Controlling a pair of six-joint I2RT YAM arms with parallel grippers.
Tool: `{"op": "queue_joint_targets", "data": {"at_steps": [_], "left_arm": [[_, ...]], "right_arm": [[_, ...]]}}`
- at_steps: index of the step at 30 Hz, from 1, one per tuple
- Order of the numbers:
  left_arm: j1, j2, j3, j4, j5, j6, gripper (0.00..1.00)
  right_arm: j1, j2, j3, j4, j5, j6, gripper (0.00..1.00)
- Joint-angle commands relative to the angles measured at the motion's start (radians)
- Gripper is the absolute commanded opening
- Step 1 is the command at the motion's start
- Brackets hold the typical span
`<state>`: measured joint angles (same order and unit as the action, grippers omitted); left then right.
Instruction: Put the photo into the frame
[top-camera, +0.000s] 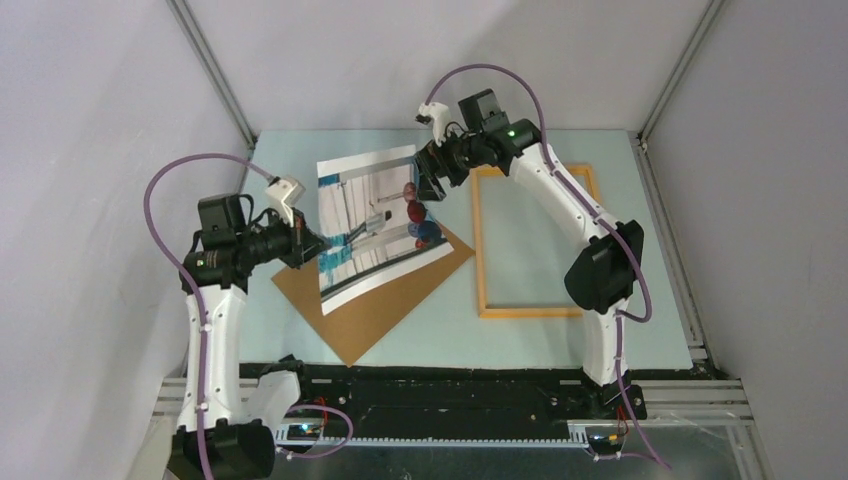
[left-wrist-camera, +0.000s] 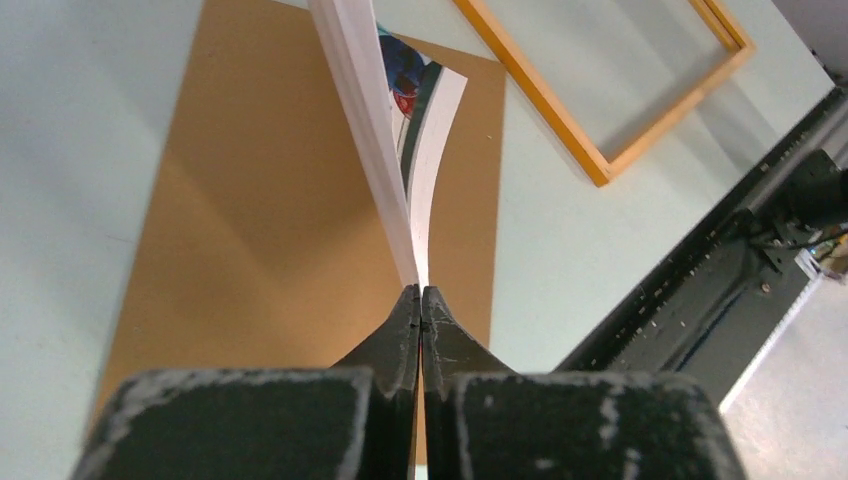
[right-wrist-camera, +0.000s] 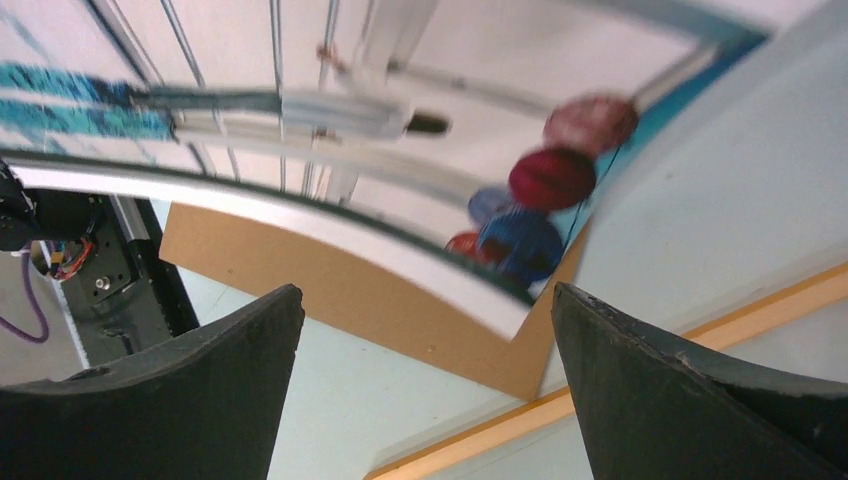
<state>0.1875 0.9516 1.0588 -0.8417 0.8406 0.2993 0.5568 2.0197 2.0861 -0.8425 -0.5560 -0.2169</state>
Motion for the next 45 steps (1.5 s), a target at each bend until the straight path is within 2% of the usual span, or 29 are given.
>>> {"op": "queue_joint_targets", "data": {"at_steps": [1, 8, 13, 27, 33, 39, 45], "left_arm": [[-0.035, -0.067, 0.020, -0.068, 0.000, 0.062, 0.00], [-0.038, -0.118, 0.048, -0.067, -0.005, 0.039, 0.00], [-0.043, -0.132, 0.053, -0.074, 0.032, 0.027, 0.00], [-0.177, -0.113, 0.164, -0.362, -0.114, 0.237, 0.00], [-0.243, -0.124, 0.205, -0.454, -0.150, 0.293, 0.00], [-0.267, -0.122, 0.251, -0.490, -0.156, 0.307, 0.00], [-0.276, -0.116, 0.277, -0.502, -0.158, 0.313, 0.00]], "right_arm": [[-0.009, -0.039, 0.105, -0.003, -0.029, -0.076, 0.98], [-0.038, -0.074, 0.007, 0.111, -0.023, 0.036, 0.97], [-0.078, -0.069, 0.010, 0.125, -0.066, 0.064, 0.97], [-0.057, -0.143, 0.020, -0.059, -0.193, -0.413, 0.98], [-0.013, -0.161, 0.023, -0.115, -0.202, -0.537, 0.98], [0.041, -0.161, 0.015, -0.176, -0.224, -0.611, 1.00], [0.104, -0.156, -0.001, -0.218, -0.219, -0.661, 0.97]]}}
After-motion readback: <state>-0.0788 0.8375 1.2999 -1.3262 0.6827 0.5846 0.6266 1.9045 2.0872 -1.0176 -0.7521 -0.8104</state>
